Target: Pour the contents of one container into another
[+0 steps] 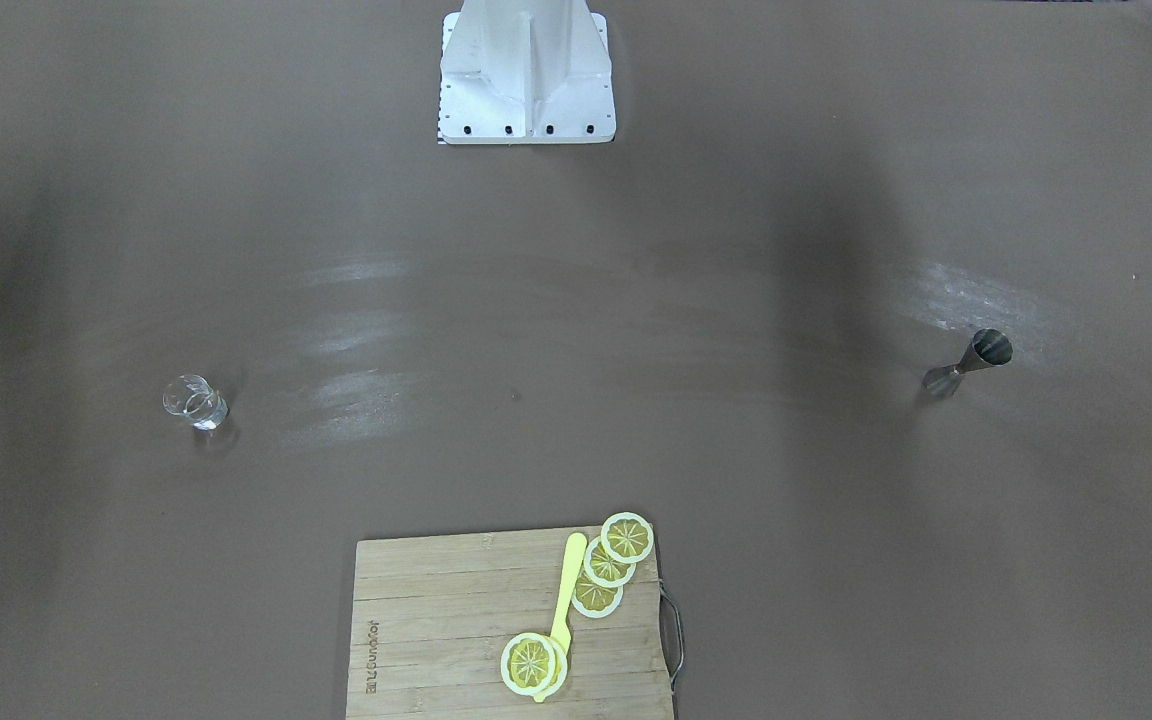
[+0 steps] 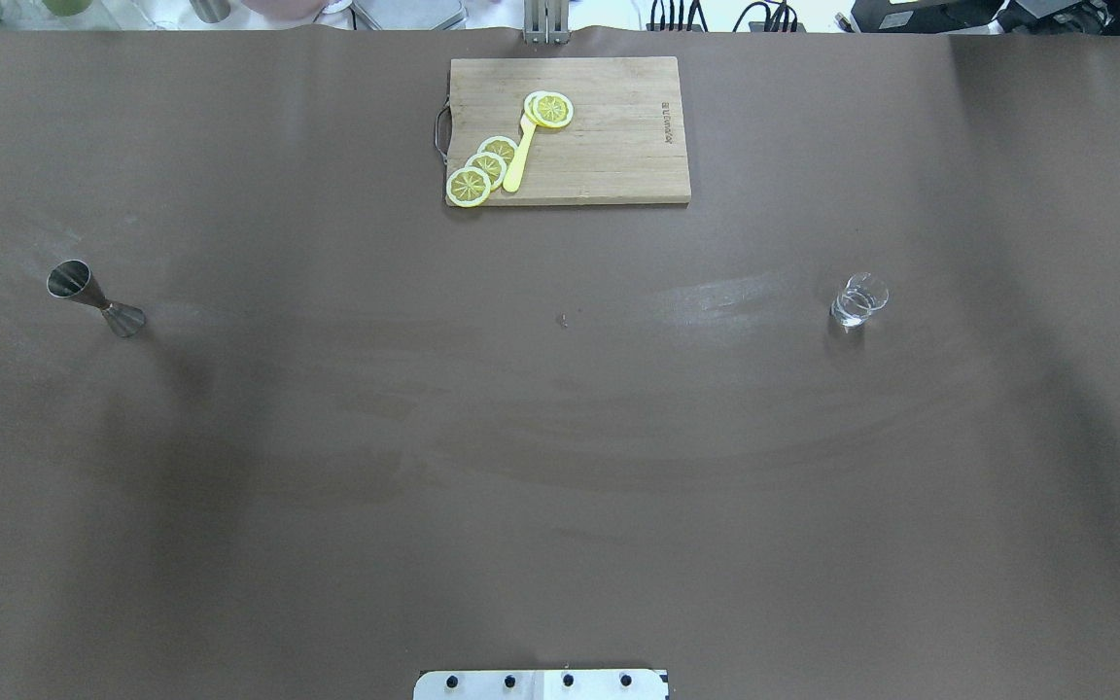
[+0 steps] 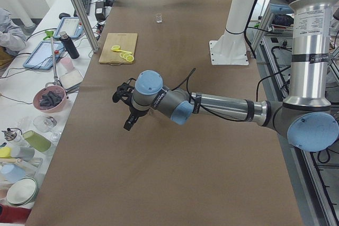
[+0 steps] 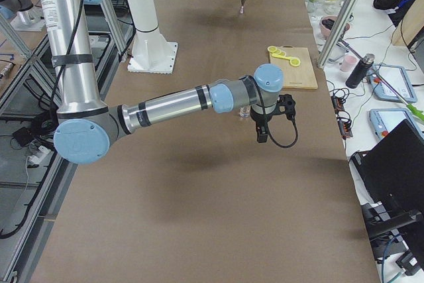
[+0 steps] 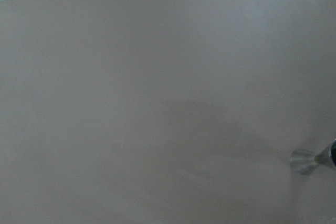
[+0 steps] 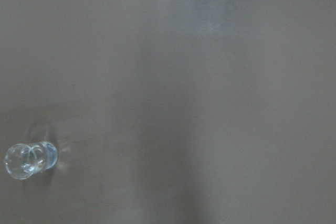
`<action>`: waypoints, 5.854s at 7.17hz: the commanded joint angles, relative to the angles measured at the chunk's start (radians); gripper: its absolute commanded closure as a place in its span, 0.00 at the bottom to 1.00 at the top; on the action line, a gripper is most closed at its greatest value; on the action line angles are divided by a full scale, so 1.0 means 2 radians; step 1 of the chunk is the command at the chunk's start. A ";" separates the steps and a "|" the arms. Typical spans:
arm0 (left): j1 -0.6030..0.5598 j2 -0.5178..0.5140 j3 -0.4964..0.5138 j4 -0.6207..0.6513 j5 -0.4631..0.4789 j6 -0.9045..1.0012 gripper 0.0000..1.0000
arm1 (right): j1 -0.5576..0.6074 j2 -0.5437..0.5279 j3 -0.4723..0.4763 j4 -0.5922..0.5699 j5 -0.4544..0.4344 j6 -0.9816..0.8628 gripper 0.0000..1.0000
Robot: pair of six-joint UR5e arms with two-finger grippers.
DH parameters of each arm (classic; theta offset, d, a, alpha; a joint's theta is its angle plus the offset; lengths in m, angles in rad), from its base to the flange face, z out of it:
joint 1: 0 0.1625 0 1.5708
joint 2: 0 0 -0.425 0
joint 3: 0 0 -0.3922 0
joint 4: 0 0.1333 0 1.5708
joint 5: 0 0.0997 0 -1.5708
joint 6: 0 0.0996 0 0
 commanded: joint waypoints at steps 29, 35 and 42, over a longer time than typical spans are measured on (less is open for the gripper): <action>0.658 0.039 0.125 -0.326 0.980 -0.617 0.01 | -0.185 0.093 -0.350 0.696 0.036 -0.231 0.00; 0.621 0.006 0.126 -0.156 0.994 -0.698 0.01 | -0.208 0.099 -0.348 0.701 0.019 -0.229 0.02; 0.537 -0.076 0.177 -0.153 0.967 -0.698 0.01 | -0.218 0.098 -0.347 0.701 0.009 -0.225 0.30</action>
